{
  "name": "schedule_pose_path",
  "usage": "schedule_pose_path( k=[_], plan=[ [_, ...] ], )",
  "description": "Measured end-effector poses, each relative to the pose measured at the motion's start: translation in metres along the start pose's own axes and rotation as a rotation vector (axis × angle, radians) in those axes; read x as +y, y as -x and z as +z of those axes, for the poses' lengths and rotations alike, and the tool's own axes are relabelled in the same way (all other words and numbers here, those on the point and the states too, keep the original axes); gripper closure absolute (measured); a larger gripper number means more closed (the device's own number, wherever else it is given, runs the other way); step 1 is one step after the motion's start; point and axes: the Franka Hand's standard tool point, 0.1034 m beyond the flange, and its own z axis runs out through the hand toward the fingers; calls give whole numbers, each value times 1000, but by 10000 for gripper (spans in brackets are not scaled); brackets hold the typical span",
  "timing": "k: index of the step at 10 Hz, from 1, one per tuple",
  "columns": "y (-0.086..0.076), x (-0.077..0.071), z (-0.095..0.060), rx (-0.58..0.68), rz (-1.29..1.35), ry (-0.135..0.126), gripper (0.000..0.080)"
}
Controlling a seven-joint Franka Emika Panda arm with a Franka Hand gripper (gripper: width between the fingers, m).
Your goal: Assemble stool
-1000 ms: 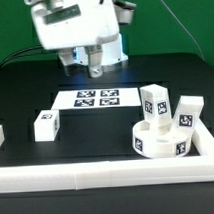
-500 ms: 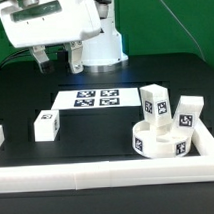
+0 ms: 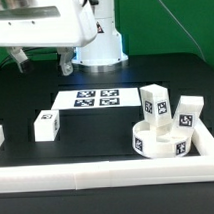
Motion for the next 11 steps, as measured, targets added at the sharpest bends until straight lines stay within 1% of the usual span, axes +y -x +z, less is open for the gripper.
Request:
schedule_pose_path(
  k=[2, 3, 4, 5, 6, 7, 10, 11],
  plan=[
    [0, 1, 1, -1, 0, 1, 151],
    [-1, 3, 3, -3, -121, 20, 151],
    [-2, 8, 12, -14, -267, 59, 151],
    [-6, 9, 22, -9, -424, 83, 151],
    [-6, 9, 28, -9, -510, 89, 151],
    [-7, 10, 25, -6, -536, 87, 151],
    [-7, 12, 28, -7, -536, 89, 151],
    [-3, 21, 40, -14, -536, 95, 151]
  ],
)
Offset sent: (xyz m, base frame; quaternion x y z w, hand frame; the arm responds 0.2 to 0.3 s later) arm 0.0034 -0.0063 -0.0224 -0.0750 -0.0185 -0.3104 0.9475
